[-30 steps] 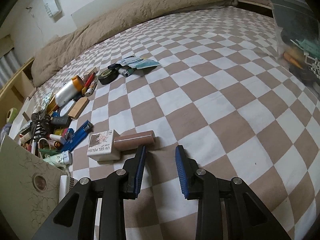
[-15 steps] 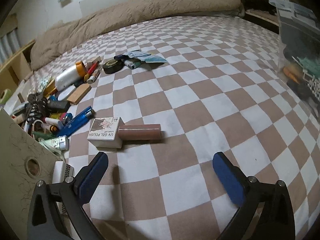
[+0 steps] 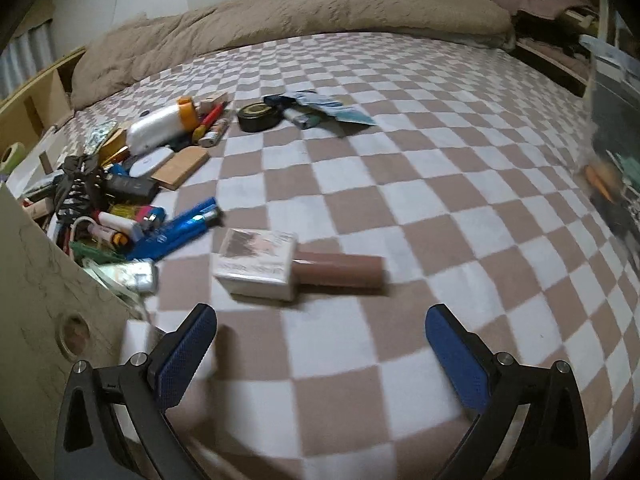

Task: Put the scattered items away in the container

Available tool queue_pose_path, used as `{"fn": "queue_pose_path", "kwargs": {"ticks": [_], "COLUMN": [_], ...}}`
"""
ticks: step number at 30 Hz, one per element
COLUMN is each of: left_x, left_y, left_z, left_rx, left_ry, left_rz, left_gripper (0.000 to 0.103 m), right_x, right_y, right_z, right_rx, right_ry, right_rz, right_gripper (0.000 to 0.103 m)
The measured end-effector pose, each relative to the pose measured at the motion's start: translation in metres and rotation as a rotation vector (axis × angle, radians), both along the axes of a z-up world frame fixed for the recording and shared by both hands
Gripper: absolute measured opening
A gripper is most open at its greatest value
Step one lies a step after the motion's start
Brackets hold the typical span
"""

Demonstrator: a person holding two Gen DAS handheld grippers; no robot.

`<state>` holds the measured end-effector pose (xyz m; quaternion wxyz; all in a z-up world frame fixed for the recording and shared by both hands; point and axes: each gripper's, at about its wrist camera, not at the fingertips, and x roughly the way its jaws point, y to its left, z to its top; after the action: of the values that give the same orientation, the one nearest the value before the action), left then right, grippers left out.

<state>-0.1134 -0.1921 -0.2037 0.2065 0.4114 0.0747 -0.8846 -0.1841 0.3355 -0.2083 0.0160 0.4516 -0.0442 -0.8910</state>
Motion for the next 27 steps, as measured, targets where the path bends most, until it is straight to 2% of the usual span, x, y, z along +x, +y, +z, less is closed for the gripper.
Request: {"fn": "queue_pose_path", "kwargs": {"ticks": [3, 7, 9, 11, 13, 15, 19, 21, 22, 23, 25, 27], "left_x": [0.007, 0.009, 0.007, 0.003, 0.000, -0.003, -0.001, 0.000, 0.000, 0.000, -0.001, -0.006], "left_y": [0.003, 0.004, 0.004, 0.006, 0.011, 0.015, 0.005, -0.008, -0.013, -0.021, -0.027, -0.027], "left_z": [0.000, 0.000, -0.001, -0.002, -0.004, -0.005, -0.002, 0.001, 0.001, 0.000, -0.001, -0.002], "left_rx": [0.011, 0.014, 0.020, 0.029, 0.004, -0.024, -0.004, -0.014, -0.009, 0.022, 0.057, 0.050], "left_ry": [0.002, 0.010, 0.005, 0.001, -0.017, -0.031, -0.020, -0.025, -0.031, -0.029, -0.024, -0.037], "left_rz": [-0.010, -0.012, -0.015, -0.037, -0.051, -0.053, -0.025, 0.037, 0.053, 0.065, 0.055, 0.034], "left_gripper": [0.034, 0.034, 0.041, 0.068, 0.077, 0.077, 0.079, 0.085, 0.091, 0.091, 0.093, 0.095], "right_x": [-0.010, -0.023, -0.027, -0.025, -0.024, -0.022, -0.019, -0.016, -0.014, -0.013, -0.008, -0.004], "right_y": [-0.002, -0.002, -0.003, -0.004, -0.004, -0.003, 0.001, 0.001, 0.001, 0.000, -0.002, -0.002], "right_z": [0.007, 0.006, -0.004, -0.007, -0.006, -0.005, -0.004, -0.004, -0.005, -0.006, -0.007, -0.007], "right_rx": [-0.066, -0.063, -0.047, -0.012, 0.001, 0.008, -0.017, -0.021, -0.020, -0.018, -0.013, -0.010], "right_ry": [0.009, 0.004, -0.034, -0.009, 0.002, 0.015, 0.022, 0.020, 0.018, 0.016, 0.015, 0.014], "right_rz": [-0.044, -0.091, -0.078, -0.089, -0.095, -0.103, -0.099, -0.096, -0.092, -0.088, -0.079, -0.073], "right_gripper": [0.103, 0.103, 0.103, 0.103, 0.103, 0.088, 0.087, 0.087, 0.087, 0.087, 0.087, 0.087]}}
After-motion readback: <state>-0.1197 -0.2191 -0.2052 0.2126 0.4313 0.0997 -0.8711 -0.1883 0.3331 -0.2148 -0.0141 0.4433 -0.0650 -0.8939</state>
